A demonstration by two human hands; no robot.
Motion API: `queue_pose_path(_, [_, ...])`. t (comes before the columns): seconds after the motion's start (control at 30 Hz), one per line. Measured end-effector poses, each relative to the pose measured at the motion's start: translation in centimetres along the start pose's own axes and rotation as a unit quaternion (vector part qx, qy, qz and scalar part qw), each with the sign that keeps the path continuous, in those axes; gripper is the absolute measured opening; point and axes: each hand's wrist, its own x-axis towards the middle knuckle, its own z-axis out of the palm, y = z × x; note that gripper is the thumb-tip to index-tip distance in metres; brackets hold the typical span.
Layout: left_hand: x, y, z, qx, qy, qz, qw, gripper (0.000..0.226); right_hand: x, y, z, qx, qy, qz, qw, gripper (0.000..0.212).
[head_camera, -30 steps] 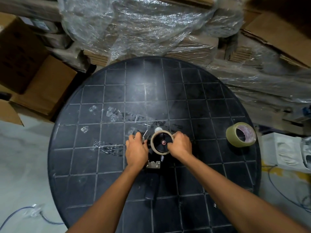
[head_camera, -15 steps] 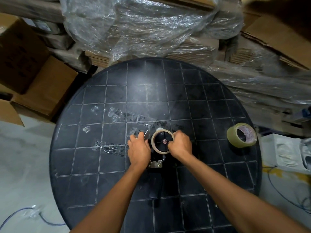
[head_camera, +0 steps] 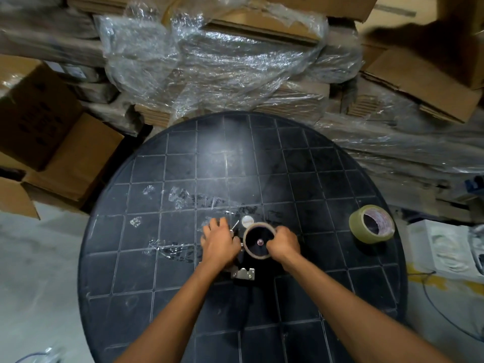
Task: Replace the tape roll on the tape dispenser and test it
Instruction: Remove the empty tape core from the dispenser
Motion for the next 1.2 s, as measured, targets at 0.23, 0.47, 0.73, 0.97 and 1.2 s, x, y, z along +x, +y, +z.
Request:
queue_pose_path(0.23, [2.9, 4.8, -1.9, 0.229, -0.148, 0.212, 0.938, 0.038, 0.9, 0.1, 0.8, -0.001, 0.016, 0.035, 0.999, 0.036])
queue_pose_path(0.47, [3.8, 6.2, -0.9, 0.24, -0.135, 0.141, 0.951, 0.024, 1.5, 0.0, 1.4, -0.007, 0.022, 0.058, 0.998, 0.048])
queue_pose_path(0.73, [3.4, 6.8, 0.0, 0.252, -0.064, 0.11, 0.959, 0.019, 1.1, 0.1, 1.6, -0.013, 0.055, 0.024, 0.998, 0.053])
queue_pose_path(0.97, [4.1, 4.3, -1.7, 0.068, -0.13, 0.136, 0.98, 0.034, 1.1, 1.3, 0.4, 0.062, 0.025, -0.022, 0.997, 0.03])
queue_pose_path(1.2, [1.1, 1.1, -3.8, -0.044, -0.146, 0.177, 0.972, 0.023, 0.3, 3.0, -0.3, 0.298, -0.051, -0.006, 0.953, 0.024])
